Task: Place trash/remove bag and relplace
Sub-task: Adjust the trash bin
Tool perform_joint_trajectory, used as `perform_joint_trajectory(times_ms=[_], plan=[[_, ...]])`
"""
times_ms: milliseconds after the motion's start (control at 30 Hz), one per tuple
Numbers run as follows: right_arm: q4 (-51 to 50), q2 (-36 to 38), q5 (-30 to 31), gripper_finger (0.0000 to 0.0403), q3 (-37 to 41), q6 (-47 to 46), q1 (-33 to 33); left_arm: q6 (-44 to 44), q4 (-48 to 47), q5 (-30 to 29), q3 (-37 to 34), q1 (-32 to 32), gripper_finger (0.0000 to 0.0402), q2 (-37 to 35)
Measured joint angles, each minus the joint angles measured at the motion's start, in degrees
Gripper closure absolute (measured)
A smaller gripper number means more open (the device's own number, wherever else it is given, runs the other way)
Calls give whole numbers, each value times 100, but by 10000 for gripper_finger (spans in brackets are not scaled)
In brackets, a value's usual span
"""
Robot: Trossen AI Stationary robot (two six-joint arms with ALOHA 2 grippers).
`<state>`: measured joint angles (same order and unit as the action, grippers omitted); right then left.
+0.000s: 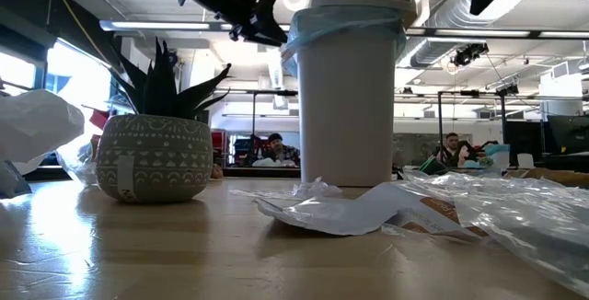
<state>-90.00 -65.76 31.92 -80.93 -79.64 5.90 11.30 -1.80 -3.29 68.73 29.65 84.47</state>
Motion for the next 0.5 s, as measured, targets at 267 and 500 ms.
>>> perform_joint_trajectory(times_ms=[267, 500], plan=[[904, -138, -14, 403, 0, 1671, -1309, -220, 371, -8, 0, 0, 244, 0], [1827, -144, 59, 403, -65, 2529, -1631, -362, 171, 407, 0, -24, 244, 0]])
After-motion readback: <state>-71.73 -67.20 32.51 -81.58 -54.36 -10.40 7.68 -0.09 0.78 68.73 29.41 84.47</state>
